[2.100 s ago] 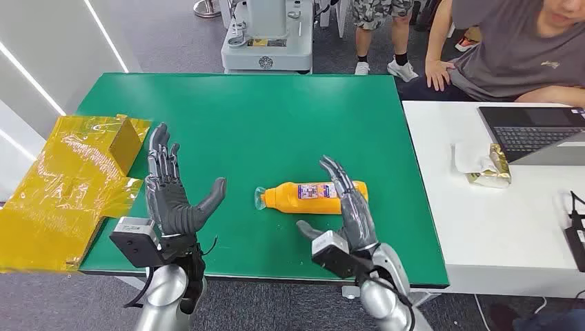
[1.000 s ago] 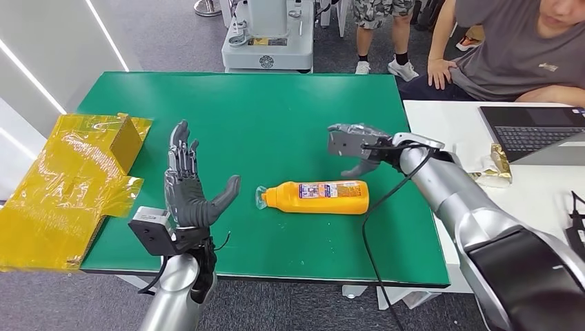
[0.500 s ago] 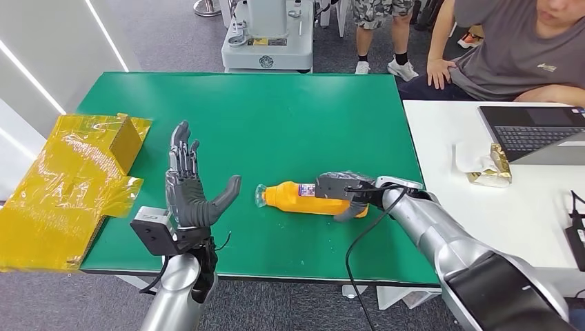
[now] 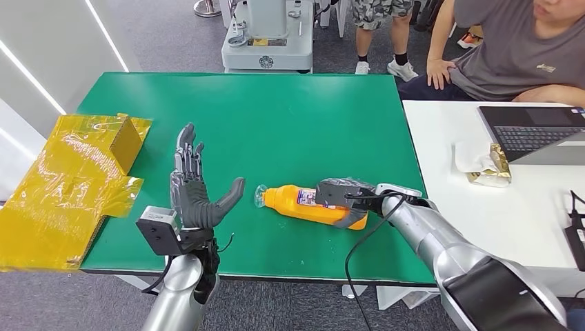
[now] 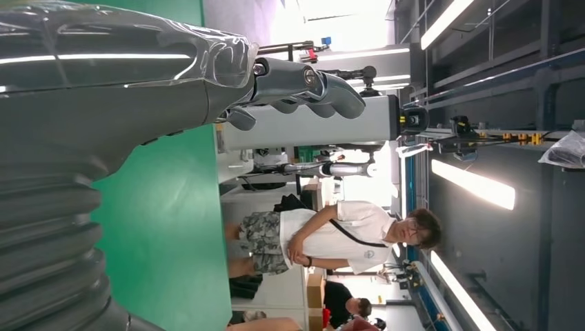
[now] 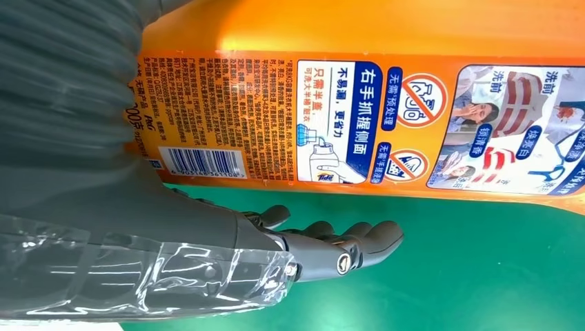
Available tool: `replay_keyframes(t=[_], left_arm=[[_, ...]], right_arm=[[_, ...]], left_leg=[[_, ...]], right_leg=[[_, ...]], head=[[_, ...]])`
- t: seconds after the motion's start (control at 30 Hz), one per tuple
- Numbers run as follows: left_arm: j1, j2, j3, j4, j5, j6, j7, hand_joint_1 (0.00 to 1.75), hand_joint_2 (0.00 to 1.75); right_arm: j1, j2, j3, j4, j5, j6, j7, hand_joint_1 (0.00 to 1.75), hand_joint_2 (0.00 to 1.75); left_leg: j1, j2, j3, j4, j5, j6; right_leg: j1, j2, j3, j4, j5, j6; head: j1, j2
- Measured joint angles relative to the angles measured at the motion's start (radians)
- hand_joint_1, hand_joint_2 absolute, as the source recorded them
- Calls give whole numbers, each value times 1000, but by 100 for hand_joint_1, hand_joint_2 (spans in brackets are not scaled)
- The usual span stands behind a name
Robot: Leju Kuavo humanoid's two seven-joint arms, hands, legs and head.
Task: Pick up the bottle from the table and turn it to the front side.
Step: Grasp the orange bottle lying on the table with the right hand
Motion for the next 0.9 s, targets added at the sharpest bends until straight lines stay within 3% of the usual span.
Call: replay_keyframes(t=[0.17,0.6,0.77,0.9], left_arm=[[2,0,0,0,0,3,0,0,175],[5,1,0,0,-1,11,-1,0,175],[12,1,1,0,-6,19,-1,0,175],[12,2,7,0,-22,31,0,0,175]], right_arm=[[8,0,0,0,-2,-67,-7,175,175],[15,6,-1,0,-9,-131,-13,175,175],[19,22,-19,-2,-39,-228,-46,175,175],[19,47,-67,-25,-92,-380,-112,175,175]], left_leg=[[0,0,0,0,0,0],[0,0,0,0,0,0],[0,0,-1,0,0,0],[0,0,-1,0,0,0]], right_leg=[[0,0,0,0,0,0],[0,0,0,0,0,0],[0,0,0,1,0,0],[0,0,-1,1,0,0]], head=[[0,0],[0,0],[0,0],[0,0]])
